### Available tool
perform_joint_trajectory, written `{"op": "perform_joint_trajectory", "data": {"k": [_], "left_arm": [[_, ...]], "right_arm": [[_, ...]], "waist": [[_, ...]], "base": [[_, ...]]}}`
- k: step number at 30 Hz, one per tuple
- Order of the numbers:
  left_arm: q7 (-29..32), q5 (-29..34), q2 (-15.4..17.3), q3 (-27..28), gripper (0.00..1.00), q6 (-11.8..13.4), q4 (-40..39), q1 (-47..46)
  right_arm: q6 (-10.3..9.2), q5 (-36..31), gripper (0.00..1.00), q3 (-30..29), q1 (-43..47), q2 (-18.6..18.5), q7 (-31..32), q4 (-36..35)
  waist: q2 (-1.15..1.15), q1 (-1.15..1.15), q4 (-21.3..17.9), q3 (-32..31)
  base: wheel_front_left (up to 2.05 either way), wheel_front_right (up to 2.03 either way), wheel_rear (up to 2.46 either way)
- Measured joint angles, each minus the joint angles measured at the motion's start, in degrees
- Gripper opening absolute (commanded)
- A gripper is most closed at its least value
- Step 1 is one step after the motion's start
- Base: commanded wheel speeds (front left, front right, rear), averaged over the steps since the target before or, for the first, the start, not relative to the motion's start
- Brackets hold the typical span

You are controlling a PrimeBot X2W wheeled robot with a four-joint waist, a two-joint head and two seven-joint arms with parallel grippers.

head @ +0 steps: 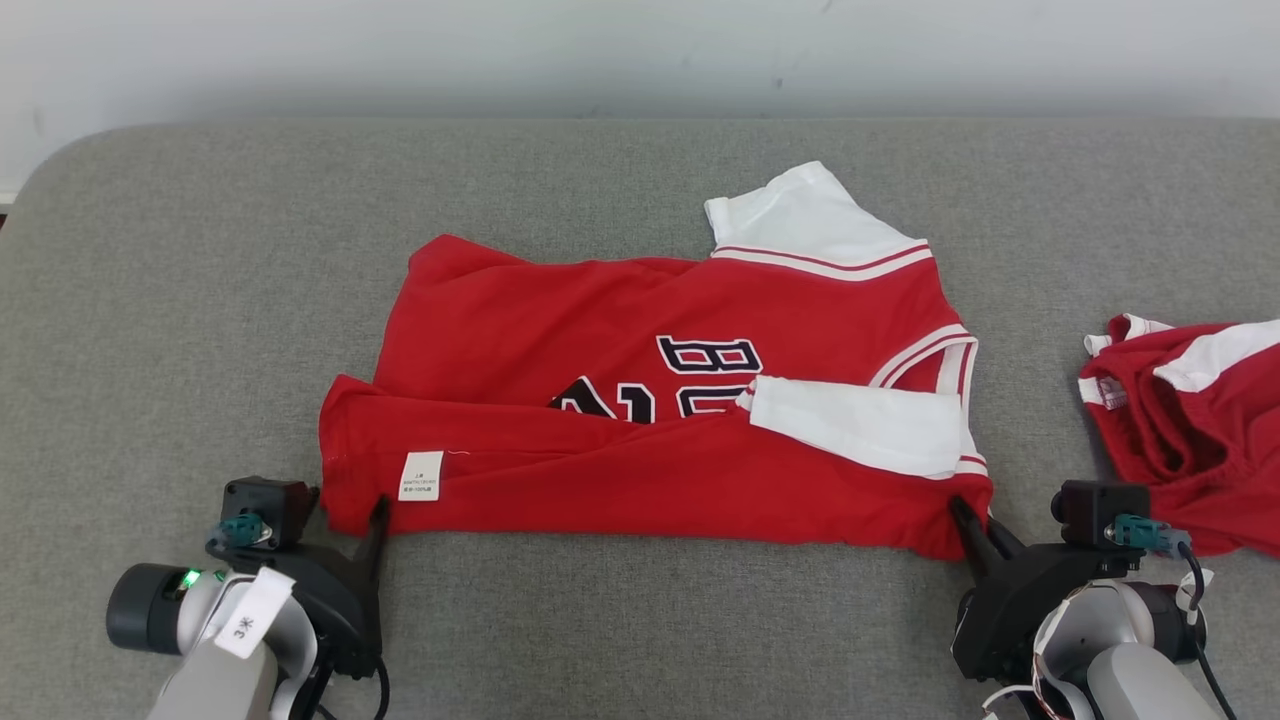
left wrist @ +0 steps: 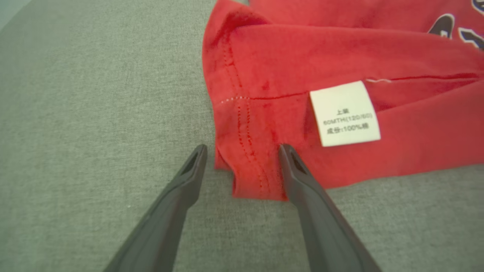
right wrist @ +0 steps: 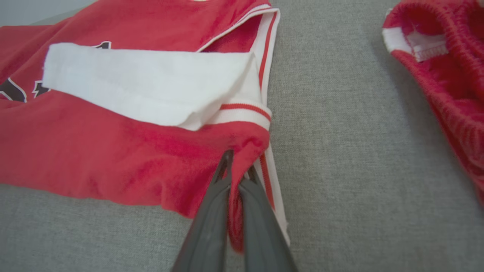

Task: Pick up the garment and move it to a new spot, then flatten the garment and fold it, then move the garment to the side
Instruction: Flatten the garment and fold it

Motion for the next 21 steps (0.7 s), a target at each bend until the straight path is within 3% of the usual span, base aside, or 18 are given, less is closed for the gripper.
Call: {"op": "perform_joint_trajectory", "data": {"k": [1, 2, 3, 4, 14, 21], "left_arm": [[0.0, -0.5, 0.1, -0.1, 1.00, -0.7, 0.1, 0.0], [0.0, -1.2, 0.1, -0.1, 0.90, -1.3, 0.1, 0.0], [0.0, -1.5, 0.1, -0.3, 0.53, -1.6, 0.2, 0.0], [-0.1, -1.5, 0.1, -0.6, 0.00, -2.1, 0.1, 0.0], [-0.1, -2.2, -0.6, -1.4, 0.00, -3.0, 0.9, -0.1], [-0.6, -6.1, -1.1, 0.6, 0.00, -3.5, -0.4, 3.4]], "right_arm": [[0.00, 0.0, 0.00, 0.0, -0.1, 0.0, 0.0, 0.0], [0.00, 0.0, 0.00, 0.0, -0.1, 0.0, 0.0, 0.2], [0.00, 0.0, 0.00, 0.0, -0.1, 0.0, 0.0, 0.4], [0.00, 0.0, 0.00, 0.0, -0.1, 0.0, 0.0, 0.5], [0.01, 0.0, 0.00, -0.3, -0.1, -0.2, -0.1, 1.4], [1.80, 1.8, 0.00, -1.6, 1.9, -1.2, -0.1, -1.3]], "waist": [[0.00, 0.00, -0.1, 0.0], [0.00, 0.00, -0.1, 0.0], [0.00, 0.00, -0.2, 0.0], [0.00, 0.00, -0.2, -0.1], [0.00, 0.00, -0.3, -1.1], [0.00, 0.00, 0.2, -2.6]], "base": [[0.00, 0.00, 0.00], [0.00, 0.00, 0.00], [0.00, 0.00, 0.00], [0.00, 0.00, 0.00], [0.00, 0.00, 0.00], [0.00, 0.00, 0.00]]}}
